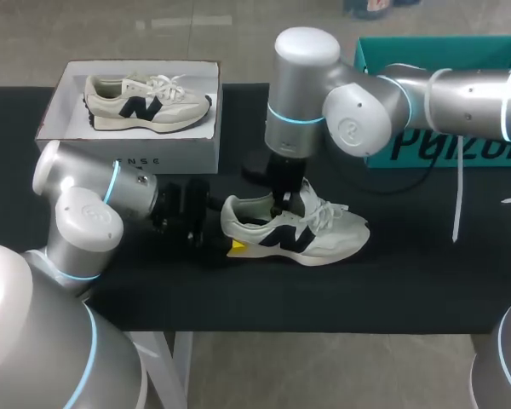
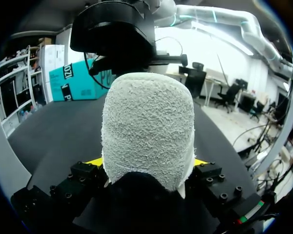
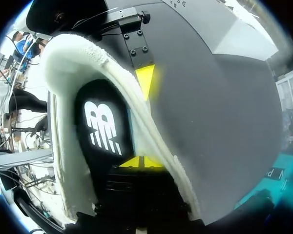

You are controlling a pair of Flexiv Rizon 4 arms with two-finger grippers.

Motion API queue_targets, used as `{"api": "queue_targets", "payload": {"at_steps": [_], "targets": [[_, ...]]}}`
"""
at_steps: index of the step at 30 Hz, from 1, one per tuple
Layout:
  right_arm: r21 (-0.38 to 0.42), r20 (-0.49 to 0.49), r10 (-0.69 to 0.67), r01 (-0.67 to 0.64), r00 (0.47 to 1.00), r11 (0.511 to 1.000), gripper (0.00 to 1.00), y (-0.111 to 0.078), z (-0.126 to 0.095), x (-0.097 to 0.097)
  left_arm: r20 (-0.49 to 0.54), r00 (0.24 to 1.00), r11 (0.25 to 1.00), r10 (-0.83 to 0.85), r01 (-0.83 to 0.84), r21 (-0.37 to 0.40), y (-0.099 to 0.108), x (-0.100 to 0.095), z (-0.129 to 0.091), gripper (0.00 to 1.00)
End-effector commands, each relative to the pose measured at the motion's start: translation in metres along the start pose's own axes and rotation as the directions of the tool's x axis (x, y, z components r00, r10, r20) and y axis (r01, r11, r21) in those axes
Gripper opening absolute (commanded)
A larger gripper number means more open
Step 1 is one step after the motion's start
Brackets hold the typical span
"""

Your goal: Take the shoe out of the shoebox, open the shoe tongue, remove and reinsert the insole, then place the shoe into the shoebox

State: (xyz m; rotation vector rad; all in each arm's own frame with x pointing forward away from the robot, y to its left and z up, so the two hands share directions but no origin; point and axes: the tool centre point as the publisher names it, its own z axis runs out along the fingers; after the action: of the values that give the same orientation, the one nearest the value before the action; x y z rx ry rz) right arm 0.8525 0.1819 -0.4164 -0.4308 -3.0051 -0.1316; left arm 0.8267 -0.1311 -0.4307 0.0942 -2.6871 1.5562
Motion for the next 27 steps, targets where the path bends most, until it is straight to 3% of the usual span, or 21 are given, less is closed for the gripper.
{"api": "queue_targets", "payload": {"at_steps": [1, 7, 15, 22, 25, 27], "targets": [[-0.017, 0.008, 0.002, -0.002, 1.000, 1.000, 0.45, -0.005, 0.006, -0.002, 0.003, 1.000, 1.000, 0.001, -0.001, 0.002, 0.003, 0.000, 0.004, 0.00], [0.008, 0.001, -0.023, 0.023, 1.000, 1.000, 0.49, -0.003, 0.012, 0.005, 0.003, 1.000, 1.000, 0.001, -0.001, 0.002, 0.003, 0.000, 0.004, 0.00], [0.081, -0.067, -0.026, 0.031, 0.997, 0.996, 0.60, -0.009, 0.046, 0.019, 0.003, 1.000, 1.000, 0.001, -0.001, 0.002, 0.003, 0.000, 0.004, 0.00], [0.096, -0.120, -0.022, 0.033, 0.993, 0.995, 0.67, -0.011, 0.067, 0.033, 0.003, 1.000, 1.000, 0.001, -0.001, 0.002, 0.003, 0.000, 0.004, 0.00], [0.103, -0.133, -0.022, 0.036, 0.991, 0.994, 0.65, -0.011, 0.073, 0.040, 0.003, 1.000, 1.000, 0.001, -0.001, 0.002, 0.003, 0.000, 0.004, 0.00], [0.109, -0.139, -0.017, 0.032, 0.990, 0.994, 0.57, -0.011, 0.076, 0.044, 0.003, 1.000, 1.000, 0.001, -0.001, 0.002, 0.003, 0.000, 0.004, 0.00]]}}
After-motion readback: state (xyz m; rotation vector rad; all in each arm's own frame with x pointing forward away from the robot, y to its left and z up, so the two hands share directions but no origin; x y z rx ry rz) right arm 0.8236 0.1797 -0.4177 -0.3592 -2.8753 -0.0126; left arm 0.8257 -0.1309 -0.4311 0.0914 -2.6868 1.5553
